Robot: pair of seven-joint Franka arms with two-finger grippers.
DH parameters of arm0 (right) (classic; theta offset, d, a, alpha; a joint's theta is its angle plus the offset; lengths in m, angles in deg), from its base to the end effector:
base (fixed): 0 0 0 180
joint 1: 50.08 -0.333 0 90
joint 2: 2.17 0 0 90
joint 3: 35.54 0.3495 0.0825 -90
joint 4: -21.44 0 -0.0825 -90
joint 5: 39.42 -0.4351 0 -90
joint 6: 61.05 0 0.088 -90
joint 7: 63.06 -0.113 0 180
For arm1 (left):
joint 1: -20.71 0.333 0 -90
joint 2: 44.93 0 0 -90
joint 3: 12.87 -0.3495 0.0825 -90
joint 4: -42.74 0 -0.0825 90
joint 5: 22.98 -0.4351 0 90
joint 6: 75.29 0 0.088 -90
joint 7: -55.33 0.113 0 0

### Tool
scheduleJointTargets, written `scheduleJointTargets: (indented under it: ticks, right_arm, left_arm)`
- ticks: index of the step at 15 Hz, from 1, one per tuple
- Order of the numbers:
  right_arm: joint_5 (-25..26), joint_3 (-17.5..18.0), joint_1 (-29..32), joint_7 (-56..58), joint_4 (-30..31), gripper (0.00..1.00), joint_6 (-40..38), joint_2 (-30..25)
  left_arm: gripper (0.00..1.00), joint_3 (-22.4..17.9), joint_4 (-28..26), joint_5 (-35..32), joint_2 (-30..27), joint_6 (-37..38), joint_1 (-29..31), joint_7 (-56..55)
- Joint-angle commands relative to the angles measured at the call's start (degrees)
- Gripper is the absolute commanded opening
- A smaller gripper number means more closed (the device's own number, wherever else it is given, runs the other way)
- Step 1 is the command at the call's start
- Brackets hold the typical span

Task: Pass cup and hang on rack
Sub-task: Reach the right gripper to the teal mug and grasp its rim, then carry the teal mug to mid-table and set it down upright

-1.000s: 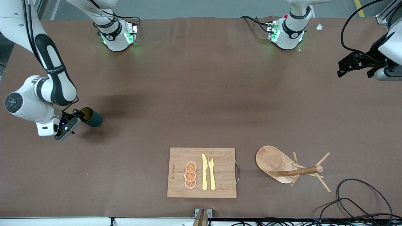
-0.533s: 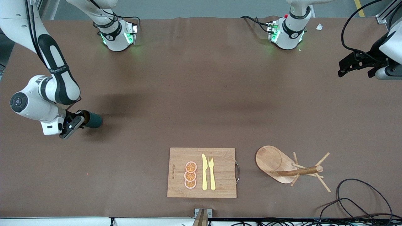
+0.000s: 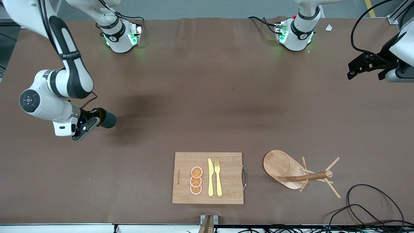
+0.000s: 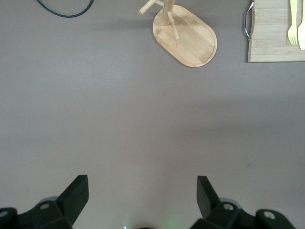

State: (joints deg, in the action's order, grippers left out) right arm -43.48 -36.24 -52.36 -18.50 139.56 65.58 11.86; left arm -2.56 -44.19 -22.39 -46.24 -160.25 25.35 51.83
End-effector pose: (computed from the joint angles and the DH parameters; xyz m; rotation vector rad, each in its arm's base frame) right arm 0.6192 0.0199 0.3004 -2.8380 -1.1343 0.1079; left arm 0.5857 -0.0608 0.6856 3.1357 -0.0606 -0.0194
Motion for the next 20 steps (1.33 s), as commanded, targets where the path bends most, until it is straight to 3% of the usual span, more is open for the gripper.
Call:
scheduleJointTargets:
  ticks: [1, 6, 12, 15, 20]
  right_arm:
    - [-0.5, -0.3, -4.7, -9.9, 1.7, 0.0, -0.9, -2.3]
    - [-0.5, -0.3, -13.5, -24.7, 0.6, 0.0, -1.0, -2.0]
    - [-0.5, -0.3, -28.8, -43.6, -2.5, 0.0, 4.0, 0.4]
    - [-0.5, -0.3, -35.3, -54.7, -10.2, 0.0, 3.6, 6.5]
    - [0.4, -0.4, -44.0, -62.7, -23.2, 0.0, 3.6, 18.7]
  left_arm:
    - [1.0, 0.3, 0.7, 0.6, 0.0, 0.1, 0.1, -0.2]
    - [1.0, 0.3, 0.7, 0.8, 0.0, 0.1, 0.1, -0.2]
    - [1.0, 0.3, 0.7, 0.7, 0.4, 0.1, -0.1, 0.1]
    - [1.0, 0.3, 0.6, 0.7, 0.5, 0.0, 0.0, 0.0]
    - [1.0, 0.3, 0.6, 1.0, 0.5, -0.9, -0.2, -0.2]
